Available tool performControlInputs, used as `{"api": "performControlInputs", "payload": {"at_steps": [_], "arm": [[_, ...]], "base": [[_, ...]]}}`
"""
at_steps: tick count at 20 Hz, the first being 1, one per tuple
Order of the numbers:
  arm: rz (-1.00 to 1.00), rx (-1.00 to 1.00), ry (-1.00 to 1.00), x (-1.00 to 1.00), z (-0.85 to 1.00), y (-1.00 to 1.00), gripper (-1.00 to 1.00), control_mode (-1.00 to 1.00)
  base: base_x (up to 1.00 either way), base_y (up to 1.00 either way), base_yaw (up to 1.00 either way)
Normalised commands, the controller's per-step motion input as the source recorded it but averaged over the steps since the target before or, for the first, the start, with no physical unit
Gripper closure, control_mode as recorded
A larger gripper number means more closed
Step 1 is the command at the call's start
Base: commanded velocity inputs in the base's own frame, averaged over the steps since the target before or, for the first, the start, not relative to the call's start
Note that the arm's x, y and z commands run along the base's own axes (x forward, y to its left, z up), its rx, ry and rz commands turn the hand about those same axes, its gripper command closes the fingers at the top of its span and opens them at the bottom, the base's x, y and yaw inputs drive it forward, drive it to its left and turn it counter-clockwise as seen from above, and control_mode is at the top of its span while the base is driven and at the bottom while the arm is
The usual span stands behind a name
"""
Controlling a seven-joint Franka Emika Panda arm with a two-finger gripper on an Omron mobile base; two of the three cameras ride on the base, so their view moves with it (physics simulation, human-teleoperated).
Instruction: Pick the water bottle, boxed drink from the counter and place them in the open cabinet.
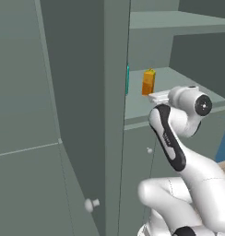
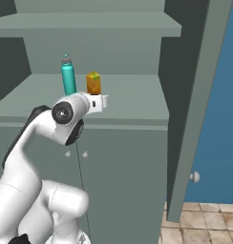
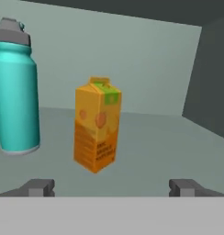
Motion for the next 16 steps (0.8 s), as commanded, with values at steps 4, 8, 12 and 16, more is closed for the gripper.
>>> {"api": "performControlInputs", "payload": {"at_steps": [4, 8, 12, 16], "arm": [[-0.14, 0.07, 0.24, -0.58, 0.36, -0.08, -1.00, -1.00], [-0.14, 0.09, 0.29, -0.62, 0.33, -0.13, -1.00, -1.00], [-0.09, 0.08, 0.18, -0.80, 0.15, -0.15, -1.00, -1.00], [-0.05, 0.09, 0.07, -0.93, 0.01, -0.13, -1.00, -1.00]], "base": [[0.00, 0.00, 0.00], [0.00, 0.00, 0.00], [0.00, 0.00, 0.00], [0.00, 0.00, 0.00]]}}
